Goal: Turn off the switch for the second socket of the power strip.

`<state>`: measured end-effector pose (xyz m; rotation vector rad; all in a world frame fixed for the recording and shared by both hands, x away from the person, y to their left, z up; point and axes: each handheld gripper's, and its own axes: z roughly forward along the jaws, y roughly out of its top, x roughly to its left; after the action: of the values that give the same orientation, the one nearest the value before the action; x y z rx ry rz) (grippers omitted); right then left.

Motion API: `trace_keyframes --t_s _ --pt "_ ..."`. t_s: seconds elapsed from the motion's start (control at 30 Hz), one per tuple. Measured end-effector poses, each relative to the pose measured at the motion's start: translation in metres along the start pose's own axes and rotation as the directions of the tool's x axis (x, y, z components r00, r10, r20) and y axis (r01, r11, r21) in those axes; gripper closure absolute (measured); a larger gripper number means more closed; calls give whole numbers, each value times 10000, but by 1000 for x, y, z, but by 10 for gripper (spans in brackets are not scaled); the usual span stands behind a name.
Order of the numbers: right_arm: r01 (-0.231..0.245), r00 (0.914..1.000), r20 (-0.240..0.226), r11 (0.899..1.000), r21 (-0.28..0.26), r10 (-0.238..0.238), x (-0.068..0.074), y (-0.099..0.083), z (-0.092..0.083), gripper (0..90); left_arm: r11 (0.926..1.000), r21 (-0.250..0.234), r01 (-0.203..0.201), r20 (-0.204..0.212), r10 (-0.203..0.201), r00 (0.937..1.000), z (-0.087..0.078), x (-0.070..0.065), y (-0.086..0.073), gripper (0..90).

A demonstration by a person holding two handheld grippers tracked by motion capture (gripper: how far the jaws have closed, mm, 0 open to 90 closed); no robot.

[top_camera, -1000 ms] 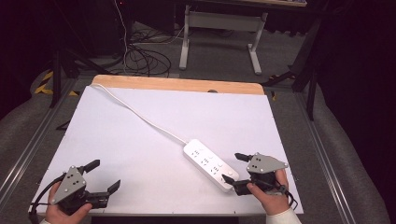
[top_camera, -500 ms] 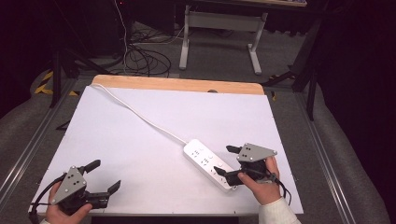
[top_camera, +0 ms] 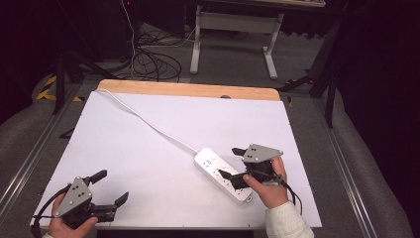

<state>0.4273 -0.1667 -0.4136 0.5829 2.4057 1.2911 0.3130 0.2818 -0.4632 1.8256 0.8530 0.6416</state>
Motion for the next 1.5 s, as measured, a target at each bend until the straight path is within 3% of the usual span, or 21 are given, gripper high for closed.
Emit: trace_keyframes --t_s 0.37,0.57,0.63,0.73,0.87,1.07,1.23,1.5 --pt "-176 9998 -11 9998 74 176 -6 4 16 212 10000 -2 8 -22 -8 10000 0 0 0 72" --pt "-671 9977 -102 9977 -45 671 -6 5 20 253 10000 -17 -25 -7 25 10000 0 0 0 68" --pt "-736 9972 125 9973 -44 736 -6 6 19 297 10000 -34 4 -17 -4 10000 0 0 0 67" --pt "-810 9967 10 9967 -19 810 -8 6 17 378 10000 -16 9 -14 -9 10000 0 0 0 67" --pt "-1273 9904 -486 9907 488 1296 -11 4 15 606 10000 -26 -5 -19 5 10000 0 0 0 67" --pt "-961 9935 -524 9911 917 1012 -7 4 17 882 10000 -12 -5 3 5 10000 0 -1 0 68" --pt "-767 9963 -260 9853 1528 816 -5 4 25 900 10000 -2 -42 7 42 10000 0 0 0 69" --pt "-956 9954 238 9718 2158 927 -8 0 36 900 10000 -8 -51 -13 51 10000 0 0 0 73"
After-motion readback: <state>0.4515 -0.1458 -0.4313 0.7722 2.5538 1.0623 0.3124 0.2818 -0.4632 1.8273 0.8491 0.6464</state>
